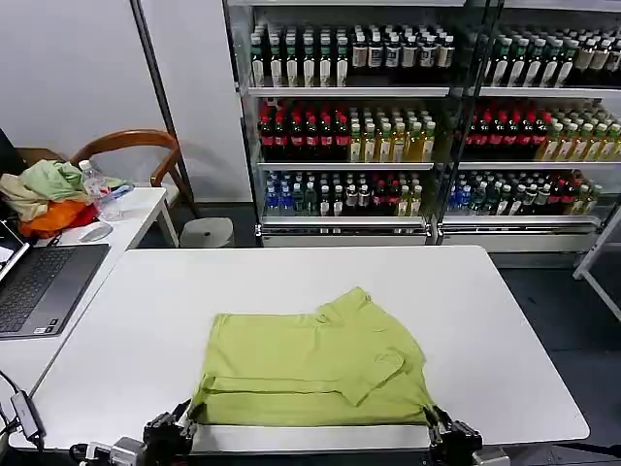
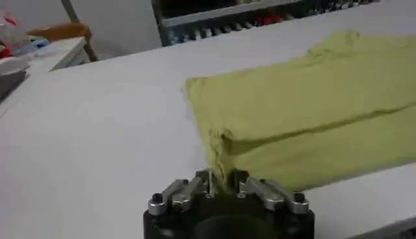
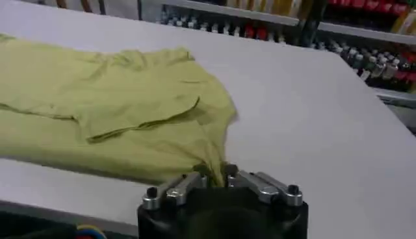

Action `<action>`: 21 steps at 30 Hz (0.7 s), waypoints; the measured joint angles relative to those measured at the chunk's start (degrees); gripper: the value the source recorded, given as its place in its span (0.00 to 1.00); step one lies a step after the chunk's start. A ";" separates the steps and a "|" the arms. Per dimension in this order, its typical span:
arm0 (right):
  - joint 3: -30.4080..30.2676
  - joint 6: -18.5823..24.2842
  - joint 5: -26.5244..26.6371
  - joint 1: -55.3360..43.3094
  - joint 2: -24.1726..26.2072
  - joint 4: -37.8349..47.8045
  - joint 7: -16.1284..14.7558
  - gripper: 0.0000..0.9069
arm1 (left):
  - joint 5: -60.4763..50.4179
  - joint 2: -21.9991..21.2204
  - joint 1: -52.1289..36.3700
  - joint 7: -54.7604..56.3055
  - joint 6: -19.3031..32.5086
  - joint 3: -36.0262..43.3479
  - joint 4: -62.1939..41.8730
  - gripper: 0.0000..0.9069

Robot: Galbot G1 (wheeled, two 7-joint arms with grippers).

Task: Fold and organize the clothes.

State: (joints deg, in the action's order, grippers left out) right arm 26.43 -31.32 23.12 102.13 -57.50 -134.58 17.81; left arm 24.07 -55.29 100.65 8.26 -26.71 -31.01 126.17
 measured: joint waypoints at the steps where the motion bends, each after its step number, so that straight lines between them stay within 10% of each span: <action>1: 0.29 -0.14 0.13 -0.28 0.19 -0.44 0.16 1.00 | 0.49 0.05 -0.17 0.03 0.00 -0.19 0.48 1.00; 21: -9.69 -1.72 10.31 -31.81 0.27 14.73 3.04 1.00 | 7.72 2.97 -16.67 -0.77 3.80 4.18 -7.42 1.00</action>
State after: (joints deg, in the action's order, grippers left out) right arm 16.74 -33.04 33.42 70.32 -57.23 -119.85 20.85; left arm 31.79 -52.32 83.97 7.49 -22.91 -26.84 118.75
